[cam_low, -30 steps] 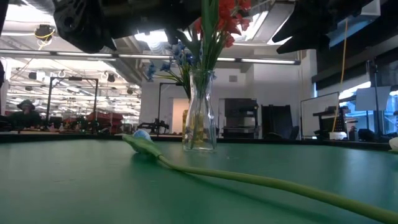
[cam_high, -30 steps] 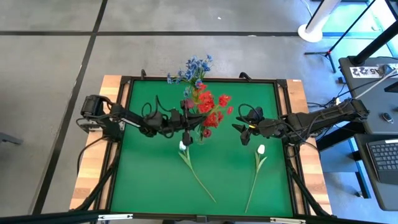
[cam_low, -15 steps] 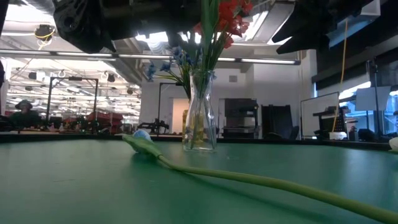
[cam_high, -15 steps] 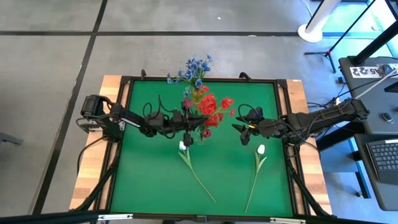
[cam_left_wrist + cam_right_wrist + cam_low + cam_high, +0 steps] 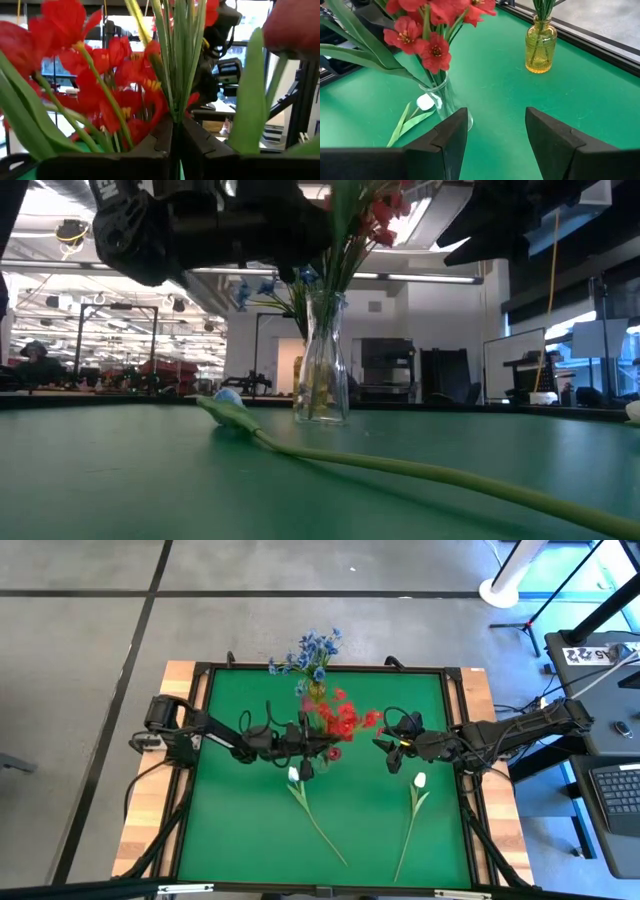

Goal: Sort flowers into vase by color
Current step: Put the red flowers into the transparent vase

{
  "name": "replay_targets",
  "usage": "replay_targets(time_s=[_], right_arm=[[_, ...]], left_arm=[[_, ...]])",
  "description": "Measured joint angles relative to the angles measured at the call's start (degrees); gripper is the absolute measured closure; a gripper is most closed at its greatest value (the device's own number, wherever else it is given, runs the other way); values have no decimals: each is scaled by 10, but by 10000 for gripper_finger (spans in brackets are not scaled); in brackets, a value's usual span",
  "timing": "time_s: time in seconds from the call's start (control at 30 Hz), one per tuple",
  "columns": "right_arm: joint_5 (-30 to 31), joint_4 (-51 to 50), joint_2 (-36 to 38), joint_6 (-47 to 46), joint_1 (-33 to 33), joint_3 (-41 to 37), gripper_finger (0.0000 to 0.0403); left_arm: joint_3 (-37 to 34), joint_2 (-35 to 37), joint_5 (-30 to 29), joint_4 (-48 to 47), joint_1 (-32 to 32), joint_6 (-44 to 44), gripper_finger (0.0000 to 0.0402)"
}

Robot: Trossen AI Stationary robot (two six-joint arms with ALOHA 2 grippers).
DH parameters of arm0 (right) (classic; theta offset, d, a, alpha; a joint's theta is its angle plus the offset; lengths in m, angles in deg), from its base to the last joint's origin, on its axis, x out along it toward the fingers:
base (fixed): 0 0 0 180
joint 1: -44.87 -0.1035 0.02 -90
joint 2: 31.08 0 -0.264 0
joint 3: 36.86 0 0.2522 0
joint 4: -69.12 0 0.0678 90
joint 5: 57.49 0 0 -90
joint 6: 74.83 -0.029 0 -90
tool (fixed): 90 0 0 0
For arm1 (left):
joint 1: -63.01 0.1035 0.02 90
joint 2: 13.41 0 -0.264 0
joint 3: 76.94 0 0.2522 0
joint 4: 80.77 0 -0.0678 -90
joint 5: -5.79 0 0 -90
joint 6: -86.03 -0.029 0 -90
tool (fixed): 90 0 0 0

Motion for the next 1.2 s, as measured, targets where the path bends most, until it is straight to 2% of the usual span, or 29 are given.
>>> replay_targets(time_s=[0.3, 0.43, 0.87, 1.03, 1.2], right_arm=[[-2, 1, 0, 0, 0, 0, 206], [-10, 1, 0, 0, 0, 0, 206], [-12, 9, 0, 0, 0, 0, 206], [-12, 20, 0, 0, 0, 0, 206], [-12, 21, 0, 0, 0, 0, 206]], left_arm=[[0, 2, -25, -29, -13, -11, 305], [0, 10, -47, -74, -31, -14, 275], [0, 151, -198, -330, -99, -48, 200], [0, 214, -227, -435, -113, -30, 187], [0, 251, -226, -467, -126, -16, 182]])
